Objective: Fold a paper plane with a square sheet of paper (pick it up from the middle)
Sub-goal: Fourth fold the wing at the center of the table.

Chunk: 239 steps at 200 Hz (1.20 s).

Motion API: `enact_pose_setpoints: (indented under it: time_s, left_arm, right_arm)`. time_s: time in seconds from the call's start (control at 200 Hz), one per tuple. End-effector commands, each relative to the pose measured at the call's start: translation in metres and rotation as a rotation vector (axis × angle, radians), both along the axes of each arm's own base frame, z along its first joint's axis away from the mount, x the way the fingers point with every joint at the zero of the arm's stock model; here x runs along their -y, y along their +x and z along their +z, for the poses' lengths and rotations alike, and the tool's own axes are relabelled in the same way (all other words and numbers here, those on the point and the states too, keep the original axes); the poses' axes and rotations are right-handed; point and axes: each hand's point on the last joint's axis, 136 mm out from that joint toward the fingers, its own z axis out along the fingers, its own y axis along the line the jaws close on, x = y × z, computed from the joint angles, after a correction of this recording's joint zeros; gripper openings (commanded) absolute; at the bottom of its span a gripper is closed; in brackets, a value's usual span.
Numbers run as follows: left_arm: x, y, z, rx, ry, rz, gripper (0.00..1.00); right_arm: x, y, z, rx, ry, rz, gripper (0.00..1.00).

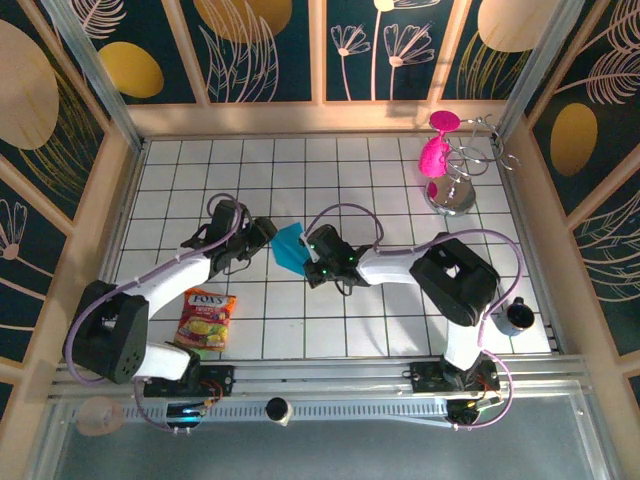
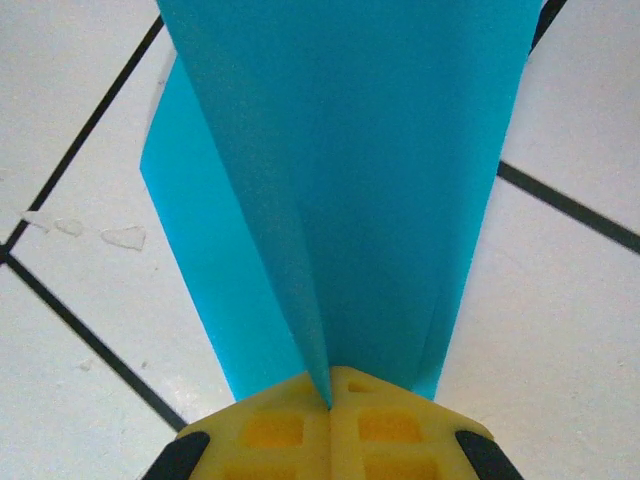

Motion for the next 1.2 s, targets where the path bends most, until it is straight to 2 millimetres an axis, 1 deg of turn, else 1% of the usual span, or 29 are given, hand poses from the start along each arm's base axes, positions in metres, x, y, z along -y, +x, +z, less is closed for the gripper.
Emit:
enact_pose_setpoints:
  time_s: [0.0, 0.16, 0.385, 0.606, 0.696, 0.771, 0.931, 1.191]
  left_arm:
    - [0.012, -0.010, 0.009, 0.049, -0.047, -0.086, 0.56]
    - [0.030, -0.024, 0.010, 0.076, -0.120, -0.137, 0.56]
    - [0.073, -0.046, 0.004, 0.079, -0.254, -0.226, 0.57]
    - [0.102, -0.054, 0.004, 0.086, -0.322, -0.288, 0.56]
    - [0.107, -0.057, -0.002, 0.069, -0.331, -0.294, 0.55]
    - [0.107, -0.058, -0.009, 0.054, -0.332, -0.290, 0.55]
    - [0.112, -0.059, -0.016, 0.034, -0.334, -0.298, 0.55]
    - [0.114, -0.060, -0.034, -0.024, -0.325, -0.287, 0.56]
  right_arm:
    - [0.013, -0.028, -0.007, -0.192, 0.026, 0.031, 0.03]
    - [0.019, -0.033, -0.003, -0.279, 0.094, 0.021, 0.03]
    - [0.034, -0.039, -0.005, -0.347, 0.131, -0.039, 0.03]
    - [0.047, -0.043, 0.002, -0.372, 0.196, -0.089, 0.03]
    - [0.049, -0.044, 0.005, -0.361, 0.221, -0.090, 0.05]
    - [0.050, -0.044, 0.006, -0.355, 0.232, -0.089, 0.07]
    - [0.051, -0.045, 0.004, -0.353, 0.235, -0.087, 0.10]
    - [0.052, -0.044, 0.007, -0.343, 0.259, -0.094, 0.15]
